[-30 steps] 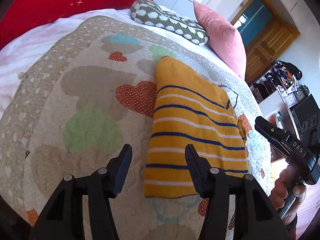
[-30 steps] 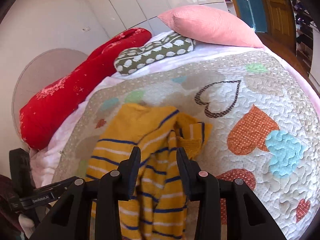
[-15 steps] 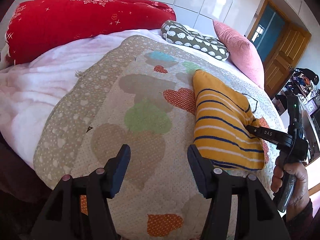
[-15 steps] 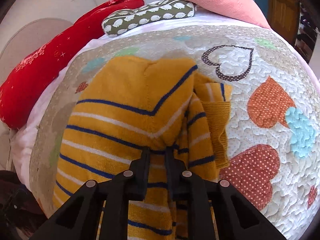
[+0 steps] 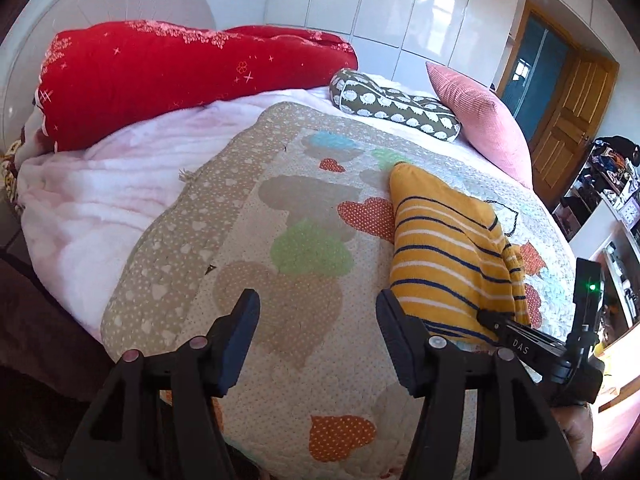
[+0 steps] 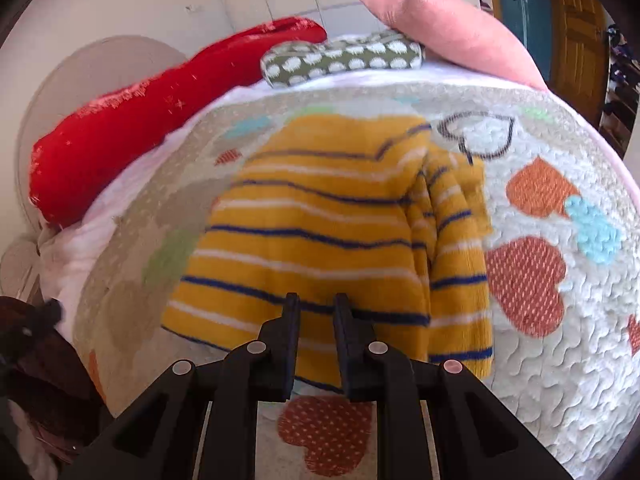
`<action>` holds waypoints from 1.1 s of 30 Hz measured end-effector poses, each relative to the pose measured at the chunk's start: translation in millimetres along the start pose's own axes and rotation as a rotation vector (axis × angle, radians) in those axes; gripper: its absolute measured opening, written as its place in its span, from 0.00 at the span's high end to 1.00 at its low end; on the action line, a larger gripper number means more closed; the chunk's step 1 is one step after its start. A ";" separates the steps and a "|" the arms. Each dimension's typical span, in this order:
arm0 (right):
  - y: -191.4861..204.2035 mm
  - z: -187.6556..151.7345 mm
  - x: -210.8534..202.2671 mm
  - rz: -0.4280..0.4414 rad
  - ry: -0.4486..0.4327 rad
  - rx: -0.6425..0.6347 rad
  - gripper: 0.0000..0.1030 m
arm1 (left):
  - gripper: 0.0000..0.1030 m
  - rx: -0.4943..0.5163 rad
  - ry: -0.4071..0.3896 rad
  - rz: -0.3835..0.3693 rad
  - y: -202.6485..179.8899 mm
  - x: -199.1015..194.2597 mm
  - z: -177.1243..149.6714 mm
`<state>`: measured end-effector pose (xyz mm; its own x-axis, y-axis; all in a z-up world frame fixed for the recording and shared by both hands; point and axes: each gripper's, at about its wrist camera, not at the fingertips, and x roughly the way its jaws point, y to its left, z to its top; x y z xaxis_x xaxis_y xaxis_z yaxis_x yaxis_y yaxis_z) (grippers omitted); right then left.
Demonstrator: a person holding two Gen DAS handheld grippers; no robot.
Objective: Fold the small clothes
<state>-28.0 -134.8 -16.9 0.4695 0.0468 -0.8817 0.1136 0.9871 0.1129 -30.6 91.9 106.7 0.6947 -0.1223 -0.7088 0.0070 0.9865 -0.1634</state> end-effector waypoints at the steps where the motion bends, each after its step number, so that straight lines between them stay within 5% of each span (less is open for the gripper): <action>1: -10.1 -3.9 -0.8 0.026 -0.010 0.036 0.85 | 0.32 0.013 -0.024 0.013 -1.8 -5.6 -0.2; 6: -28.6 -16.2 -45.9 0.029 -0.113 0.107 0.83 | 0.22 0.078 -0.171 0.090 -21.8 -30.1 -0.9; 9: -32.7 -22.0 -71.8 -0.037 -0.176 0.099 0.68 | 0.14 0.100 -0.241 0.106 -38.5 -41.4 -2.6; 11: -36.6 -25.6 -87.1 -0.062 -0.216 0.098 0.67 | 0.08 0.101 -0.296 0.114 -46.4 -50.5 -4.6; 19: -50.8 -34.5 -131.8 -0.121 -0.349 0.128 0.54 | 0.00 0.069 -0.482 0.228 -57.7 -88.2 -5.4; 22: -44.4 -37.9 -144.1 -0.153 -0.405 0.102 0.50 | 0.00 0.051 -0.475 0.283 -57.7 -90.9 -6.7; 27: -25.2 -42.5 -157.4 -0.218 -0.486 0.020 0.27 | 0.00 0.098 -0.356 0.237 -62.3 -71.7 -10.4; 33: -9.6 -43.3 -150.4 -0.249 -0.483 -0.051 0.22 | 0.00 0.134 -0.262 0.235 -63.6 -49.1 -18.0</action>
<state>-137.6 -144.6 94.8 0.7840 -0.2533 -0.5668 0.2360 0.9660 -0.1052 -78.1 33.2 139.5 0.8487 0.1241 -0.5142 -0.0928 0.9920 0.0861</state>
